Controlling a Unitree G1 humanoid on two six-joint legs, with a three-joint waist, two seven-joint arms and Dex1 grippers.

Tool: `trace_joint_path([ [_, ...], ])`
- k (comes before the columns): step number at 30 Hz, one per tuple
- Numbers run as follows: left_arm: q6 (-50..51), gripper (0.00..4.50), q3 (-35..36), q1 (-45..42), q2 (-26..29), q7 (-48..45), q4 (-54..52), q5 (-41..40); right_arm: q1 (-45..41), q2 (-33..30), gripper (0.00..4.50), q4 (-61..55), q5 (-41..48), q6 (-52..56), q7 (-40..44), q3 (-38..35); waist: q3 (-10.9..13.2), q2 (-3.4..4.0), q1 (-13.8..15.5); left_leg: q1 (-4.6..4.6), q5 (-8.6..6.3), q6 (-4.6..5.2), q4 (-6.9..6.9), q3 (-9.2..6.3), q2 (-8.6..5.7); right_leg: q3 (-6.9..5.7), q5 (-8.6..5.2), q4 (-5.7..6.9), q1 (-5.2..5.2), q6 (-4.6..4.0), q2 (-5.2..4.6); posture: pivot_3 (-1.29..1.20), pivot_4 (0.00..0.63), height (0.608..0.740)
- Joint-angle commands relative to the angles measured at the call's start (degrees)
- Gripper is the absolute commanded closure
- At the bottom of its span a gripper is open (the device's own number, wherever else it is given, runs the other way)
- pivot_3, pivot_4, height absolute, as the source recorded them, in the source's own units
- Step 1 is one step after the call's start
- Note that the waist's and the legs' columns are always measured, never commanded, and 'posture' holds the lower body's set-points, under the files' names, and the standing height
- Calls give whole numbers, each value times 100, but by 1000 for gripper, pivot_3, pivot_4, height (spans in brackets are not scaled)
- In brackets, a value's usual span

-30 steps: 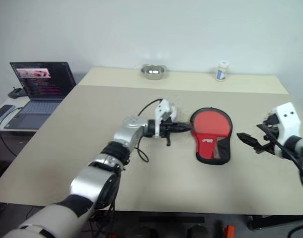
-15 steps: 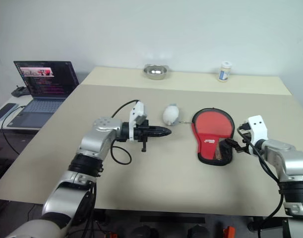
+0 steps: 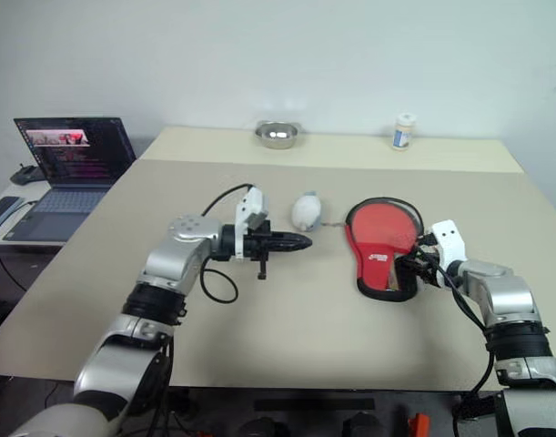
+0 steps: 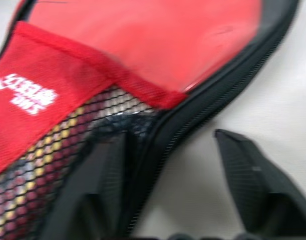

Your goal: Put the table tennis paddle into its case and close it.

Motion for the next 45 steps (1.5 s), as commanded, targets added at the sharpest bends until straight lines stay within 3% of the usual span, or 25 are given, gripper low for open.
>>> trace_joint_path([
  [1, -74, 4500, -3, 7, 157, -55, -258, -45, -13, 197, 3265, 182, 73, 314, 152, 64, 0, 0, -3, 14, 0, 0, -2, 0, 1, 0, 0, -2, 13, 0, 0, 0, 150, 740],
  [3, -19, 4500, 0, 66, 285, -179, -316, -87, -71, 308, 3959, 199, 147, 423, 211, 39, -1, -3, -20, 37, 0, 0, -3, -1, 2, 0, -1, -5, 36, -1, 0, 0, 150, 740],
  [6, 64, 4500, 10, 215, 554, -493, -447, -197, -166, 519, 4460, 17, 273, 610, 267, -27, -2, -4, -88, 41, 0, 0, -4, -1, 4, 3, -1, -2, 38, -1, 0, 0, 150, 740],
  [11, 471, 4500, 15, 544, 1099, -1097, -1120, -550, -379, 1034, 4460, -797, 470, 935, 136, -24, -1, -3, -179, 39, -1, 0, -13, -2, 18, 8, -4, -2, 28, -8, 6, 0, 150, 740],
  [16, 826, 4500, -7, 705, 1283, -1194, -1742, -844, -299, 1496, 4460, -1598, 582, 1398, -73, 100, 0, 0, -154, 34, -1, -2, -14, 4, 48, 4, -6, 2, 20, -16, 28, 0, 150, 740],
  [25, 1160, 4500, -189, 1154, 1521, -1259, -2464, -1090, 811, 1889, 4460, -3665, 1103, 2519, -536, 244, 0, 0, -97, 24, -4, -8, -15, 11, 52, 4, -11, -3, 13, -26, 33, 0, 150, 740],
  [35, 1175, 4500, -276, 1306, 1536, -1175, -2622, -1135, 1981, 1947, 4460, -5328, 1698, 3706, -1156, -584, 0, -1, -74, 25, -5, -10, -14, 10, 52, 2, -15, -3, 12, -29, 33, 0, 150, 740],
  [45, 1077, 4500, -371, 1252, 1500, -1195, -2482, -1077, 2503, 2164, 4460, -5932, 1998, 4297, -1489, -1124, 0, -1, -70, 25, -6, -11, -15, 9, 52, 3, -18, -8, 13, -31, 34, 0, 150, 740],
])
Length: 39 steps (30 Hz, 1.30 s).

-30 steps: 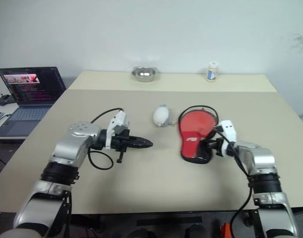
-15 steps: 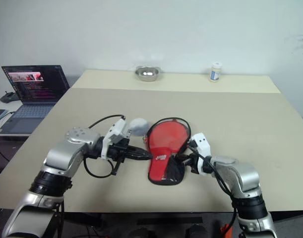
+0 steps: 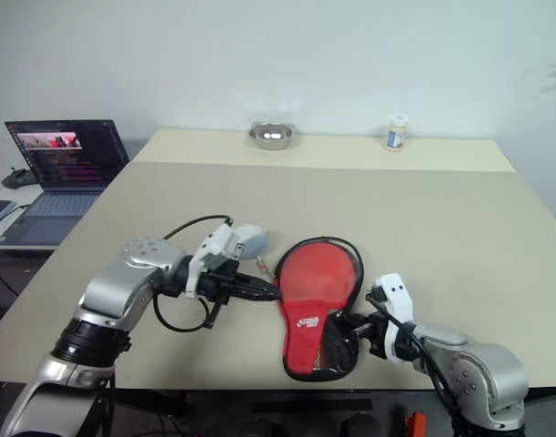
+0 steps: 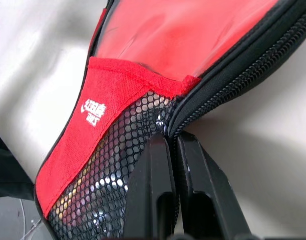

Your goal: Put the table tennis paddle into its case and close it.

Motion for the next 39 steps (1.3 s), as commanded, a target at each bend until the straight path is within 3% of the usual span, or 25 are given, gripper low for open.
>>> trace_joint_path([
  [1, -96, 4500, -55, -106, -4, -60, -20, -40, 74, 113, 4460, -272, 149, 93, -115, -137, 0, 0, 0, 0, 0, 0, 0, 0, 0, 0, -1, 0, 0, -2, 0, 0, 150, 740],
  [6, -140, 4500, -84, -127, -27, -28, 14, -35, 176, 172, 4460, -195, 56, 3, -288, -115, 0, 0, -2, 0, 0, 0, -1, 0, 0, -1, -6, 0, -1, -10, 1, 0, 150, 740],
  [7, -150, 4500, -83, -120, -24, -26, 15, -30, 188, 175, 3981, -186, 51, -5, -313, -144, 0, 0, -2, 0, -1, -1, -1, 0, 0, -1, -7, -1, 0, -10, 1, 0, 150, 740],
  [10, -162, 4500, -65, -84, -23, 23, 4, -27, 267, -42, 3133, -345, 114, -1, -252, -100, 0, 0, -1, 0, -1, -1, -1, 0, 0, 0, -7, -2, 0, -10, 1, 0, 150, 740],
  [14, -183, 4500, -8, -19, -41, 148, -16, -32, 511, -1394, 1819, -830, -103, -631, 145, 647, 0, 0, -4, -1, -1, -1, -3, 0, -1, -1, -21, -8, 1, 12, 0, 0, 150, 740],
  [19, -182, 4500, 104, 37, -72, 384, -7, -72, 174, -2399, 141, -1060, 198, -1295, 902, 454, 1, -3, 2, 0, -2, -2, -3, -1, 7, 0, -26, -15, 3, 17, 1, 0, 150, 740],
  [24, -157, 4500, 376, -19, -202, 837, 191, -134, -996, -2396, 61, -467, 594, -1824, 1312, 244, 3, -6, -11, 6, -2, -2, -1, -1, 18, 0, -25, -15, 6, 18, 4, 0, 150, 740],
  [29, -48, 4500, 611, -134, -203, 1249, 408, -116, -1907, -1794, 61, 1012, -169, -2836, 1417, 1521, 3, -11, -6, 4, -2, -3, -4, -8, 20, -8, -27, -16, 7, 12, 7, 0, 150, 740],
  [32, 39, 3898, 764, -144, -108, 1550, 366, -71, -2190, -1473, 0, 2034, -760, -3596, 1644, 2269, 3, -11, -10, 1, -3, -3, -5, -4, 17, -6, -11, -16, 5, -15, 7, 0, 150, 740],
  [39, 38, 1458, 895, -256, 81, 2076, 609, 146, -2171, -1102, 0, 2878, -1308, -4400, 1917, 2780, 4, -11, 4, -11, -3, -5, -3, -1, 10, -7, -9, -14, -5, -17, 7, 0, 150, 740],
])
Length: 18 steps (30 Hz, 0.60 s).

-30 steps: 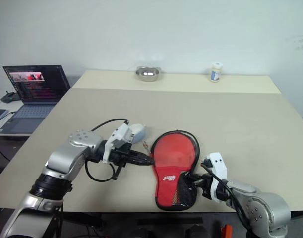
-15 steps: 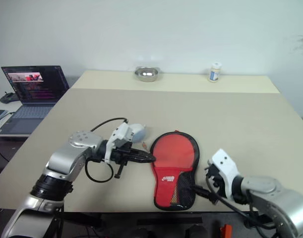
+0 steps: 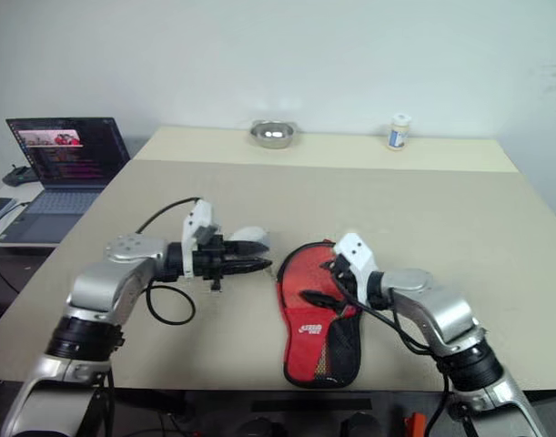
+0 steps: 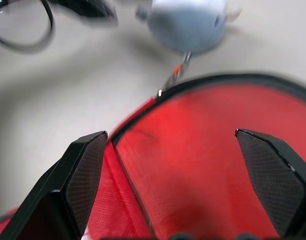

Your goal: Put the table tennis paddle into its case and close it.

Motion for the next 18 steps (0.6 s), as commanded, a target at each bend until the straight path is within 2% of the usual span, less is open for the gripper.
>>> trace_joint_path([
  [1, -157, 1070, 123, -272, 65, 392, 288, 292, -36, 127, 0, -15, -120, -302, 127, 6, 0, 0, 2, 1, 0, 0, 1, 1, -1, 0, 0, 2, 0, 0, 0, 0, 150, 740],
  [4, -560, 83, 66, -538, -62, 916, 905, 733, 12, 214, 0, -26, -216, -339, 148, 29, 0, 0, 2, 6, 0, 0, 2, 1, 1, 0, 0, 10, 1, 0, 0, 0, 150, 740],
  [7, -839, 32, -46, -887, -174, 1186, 1761, 1091, 35, 258, 0, -60, -317, -353, 134, 63, 0, 0, 17, 7, 1, -1, 3, 0, 2, -1, 0, 13, 0, 0, 0, 0, 150, 740],
  [14, -940, 32, -419, -1462, -454, 569, 3219, 1375, 48, 383, 0, -129, -611, -400, -153, -15, 0, 0, 28, 3, -2, -5, 2, 12, 0, -1, 1, 18, -10, -1, 2, 0, 150, 740],
  [18, -1009, 32, -514, -1571, -555, 327, 3578, 1502, 3, 441, 0, -198, -760, -447, -328, -81, 0, -1, 28, 1, -2, -5, 2, 20, 0, -1, 1, 22, -19, 0, 3, 0, 150, 740],
])
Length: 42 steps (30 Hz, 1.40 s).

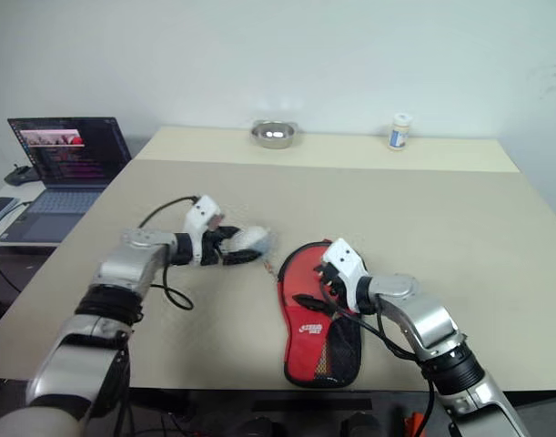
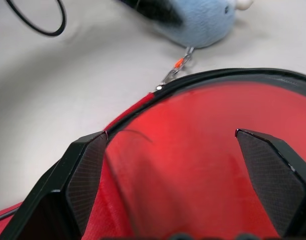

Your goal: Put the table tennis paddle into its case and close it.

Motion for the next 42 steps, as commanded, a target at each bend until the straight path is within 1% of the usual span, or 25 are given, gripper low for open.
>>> trace_joint_path([
  [1, -67, 32, -35, -173, -35, -224, 158, 77, -86, 53, 0, -291, -110, -154, -145, -158, 0, 0, 0, -1, 0, 0, 0, 0, 0, 0, 0, 1, -1, 0, 0, 0, 150, 740],
  [3, -65, 400, -6, -174, -65, -232, 199, 93, -98, 57, 0, -337, -140, -150, -160, -157, 0, 0, 0, -2, 0, 0, 0, 1, 0, 2, 0, 2, -3, 0, 0, 0, 150, 740],
  [5, -38, 945, 23, -165, -89, -254, 199, 92, -78, 58, 0, -370, -158, -129, -137, -135, 0, 0, 0, -2, 0, 0, 0, 1, 0, 3, 0, 2, -3, 0, -1, 0, 150, 740],
  [7, -8, 1720, 33, -139, -103, -302, 154, 87, -25, 66, 0, -375, -178, -106, -116, -89, 0, -1, 3, -3, 0, 0, 0, 1, 0, 3, 0, 1, -3, 0, -1, 0, 150, 740],
  [11, 100, 3083, 99, -147, -146, -330, 68, 51, 31, 122, 0, -167, -261, -36, -143, 24, -1, -1, 8, -3, 0, 0, 0, 0, 0, 3, 0, 1, -3, 0, -1, 0, 150, 740],
  [13, 173, 3700, 152, -207, -196, -282, 14, 22, 48, 126, 0, 85, -381, 4, -155, 156, -1, -2, 11, -2, 0, 0, 0, 0, 0, 3, 0, 2, -3, 0, -1, 0, 150, 740],
  [15, 273, 4124, 218, -305, -269, -162, -5, 2, 64, 90, 0, 252, -496, 34, -137, 275, -1, -2, 29, -2, 0, 0, 1, 0, 0, 3, 0, 2, -2, 0, -1, 0, 150, 740],
  [16, 314, 4224, 255, -370, -316, -64, -4, 0, 76, 67, 0, 302, -534, 69, -110, 321, -2, -3, 36, -3, 0, 0, 2, 0, 0, 2, 0, 2, -2, 0, -1, 0, 150, 740],
  [20, 464, 4239, 442, -764, -589, 488, 125, 7, 144, 10, 0, 402, -630, 220, -30, 421, -13, -21, 86, -1, 0, 0, 7, -3, -1, 1, 1, 3, 2, 0, -1, 0, 150, 740],
  [23, 382, 4240, 444, -1214, -850, 800, 485, 90, 189, -25, 0, 462, -733, 271, 24, 508, -16, -26, 87, 0, 0, 0, 8, -2, -1, 0, 1, 2, 5, 1, 0, 0, 150, 740],
  [26, -312, 4240, 209, -1738, -1130, 1250, 1432, 510, 210, 8, 0, 502, -756, 301, 24, 551, -17, -27, 87, 5, 0, 0, 7, -2, -2, -1, 1, 2, 9, 2, 0, 0, 150, 740],
  [28, -959, 4241, -23, -2028, -1284, 1598, 2165, 913, 214, 18, 0, 502, -753, 315, 41, 582, -18, -28, 88, 11, 0, 1, 6, -1, -3, -2, 1, 1, 14, 2, 1, 0, 150, 740],
  [32, -1600, 4242, -172, -2517, -1711, 2673, 3242, 1425, 237, 9, 0, 441, -728, 402, 87, 656, -18, -29, 88, 12, -1, 1, 6, -1, -3, -4, 1, -2, 16, 3, 1, 0, 150, 740],
  [37, -2103, 4243, -524, -2921, -2283, 3587, 3707, 2165, 302, -38, 0, 261, -714, 576, 142, 780, -19, -30, 88, 11, -1, 0, 6, -2, -3, -6, 1, -2, 16, 4, 0, 0, 150, 740],
  [40, -2246, 4243, -673, -3201, -2798, 4075, 3822, 2503, 414, -77, 0, 87, -741, 718, 146, 890, -20, -33, 91, 11, -1, 0, 6, -2, -3, -7, 1, -2, 17, 4, 0, 0, 150, 740],
  [42, -2301, 4244, -645, -3371, -3102, 4272, 3861, 2600, 505, -92, 0, -36, -745, 838, 119, 908, -22, -35, 107, 10, -1, 0, 6, -3, -5, -8, 0, -4, 18, 5, -1, 0, 150, 740],
])
